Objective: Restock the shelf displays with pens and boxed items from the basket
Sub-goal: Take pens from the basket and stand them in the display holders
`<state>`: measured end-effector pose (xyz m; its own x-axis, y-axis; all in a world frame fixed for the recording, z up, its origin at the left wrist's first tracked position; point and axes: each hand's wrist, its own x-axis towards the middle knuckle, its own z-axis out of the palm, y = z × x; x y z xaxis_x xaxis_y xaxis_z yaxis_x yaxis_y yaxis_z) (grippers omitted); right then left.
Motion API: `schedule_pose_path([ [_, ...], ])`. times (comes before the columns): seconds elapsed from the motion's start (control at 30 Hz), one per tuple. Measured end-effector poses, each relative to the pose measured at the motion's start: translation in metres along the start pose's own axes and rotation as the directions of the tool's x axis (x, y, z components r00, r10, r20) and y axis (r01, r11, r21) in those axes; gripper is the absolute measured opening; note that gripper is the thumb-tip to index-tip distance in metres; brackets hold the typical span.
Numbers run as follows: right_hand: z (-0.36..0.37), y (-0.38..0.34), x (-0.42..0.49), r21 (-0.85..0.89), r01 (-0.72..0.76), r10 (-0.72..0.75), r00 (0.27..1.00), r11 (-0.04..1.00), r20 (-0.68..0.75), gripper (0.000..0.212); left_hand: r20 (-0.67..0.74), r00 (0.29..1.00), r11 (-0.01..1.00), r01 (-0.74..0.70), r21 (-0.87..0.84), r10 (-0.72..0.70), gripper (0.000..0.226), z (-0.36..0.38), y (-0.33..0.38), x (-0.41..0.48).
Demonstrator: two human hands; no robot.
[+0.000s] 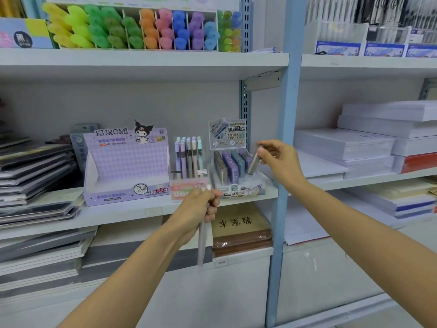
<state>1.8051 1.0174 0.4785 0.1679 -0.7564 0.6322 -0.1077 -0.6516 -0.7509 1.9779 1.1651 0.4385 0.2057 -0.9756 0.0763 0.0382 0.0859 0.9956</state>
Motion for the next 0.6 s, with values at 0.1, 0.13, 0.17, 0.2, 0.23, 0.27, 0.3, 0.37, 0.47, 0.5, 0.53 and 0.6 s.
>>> schedule_pose_path([
  [0.1,0.002,0.013,0.013,-0.133,0.021,-0.024,0.999,0.991,-0.025,0.022,0.058,0.998,0.999,-0.038,0.039,0.035,0.022,-0.001,-0.003,0.003],
  [0.13,0.003,0.017,0.016,-0.168,0.026,-0.029,0.999,0.985,-0.020,0.021,0.075,0.996,0.997,-0.055,0.053,0.051,0.024,-0.002,-0.004,0.004],
  [0.17,0.005,0.020,0.019,-0.198,0.031,-0.033,0.999,0.980,-0.010,0.021,0.086,0.994,0.995,-0.073,0.070,0.067,0.026,-0.003,-0.005,0.004],
  [0.2,0.007,0.022,0.020,-0.229,0.040,-0.040,0.999,0.973,0.005,0.022,0.092,0.992,0.992,-0.091,0.087,0.083,0.027,-0.004,-0.005,0.004],
  [0.23,0.009,0.025,0.022,-0.264,0.052,-0.047,0.999,0.963,0.023,0.022,0.094,0.991,0.990,-0.106,0.098,0.097,0.028,-0.005,-0.005,0.004],
  [0.27,0.010,0.026,0.023,-0.298,0.064,-0.053,0.998,0.952,0.046,0.022,0.094,0.990,0.988,-0.115,0.101,0.105,0.028,-0.006,-0.005,0.005],
  [0.3,0.011,0.028,0.024,-0.326,0.076,-0.057,0.996,0.942,0.068,0.021,0.094,0.990,0.988,-0.115,0.105,0.106,0.028,-0.007,-0.006,0.005],
  [0.37,0.009,0.028,0.026,-0.370,0.104,-0.066,0.991,0.923,0.116,0.020,0.091,0.991,0.983,-0.114,0.142,0.102,0.029,-0.009,-0.008,0.006],
  [0.47,0.007,0.026,0.030,-0.437,0.175,-0.084,0.972,0.882,0.220,0.019,0.080,0.993,0.984,-0.102,0.144,0.092,0.030,-0.010,-0.012,0.009],
  [0.5,0.007,0.026,0.030,-0.440,0.182,-0.082,0.968,0.879,0.237,0.019,0.074,0.994,0.987,-0.094,0.130,0.085,0.029,-0.010,-0.013,0.010],
  [0.53,0.008,0.026,0.029,-0.428,0.177,-0.081,0.969,0.886,0.234,0.019,0.068,0.995,0.989,-0.087,0.120,0.079,0.029,-0.010,-0.013,0.011],
  [0.6,0.010,0.028,0.026,-0.384,0.154,-0.086,0.978,0.911,0.190,0.020,0.057,0.996,0.992,-0.067,0.103,0.062,0.028,-0.009,-0.013,0.012],
])
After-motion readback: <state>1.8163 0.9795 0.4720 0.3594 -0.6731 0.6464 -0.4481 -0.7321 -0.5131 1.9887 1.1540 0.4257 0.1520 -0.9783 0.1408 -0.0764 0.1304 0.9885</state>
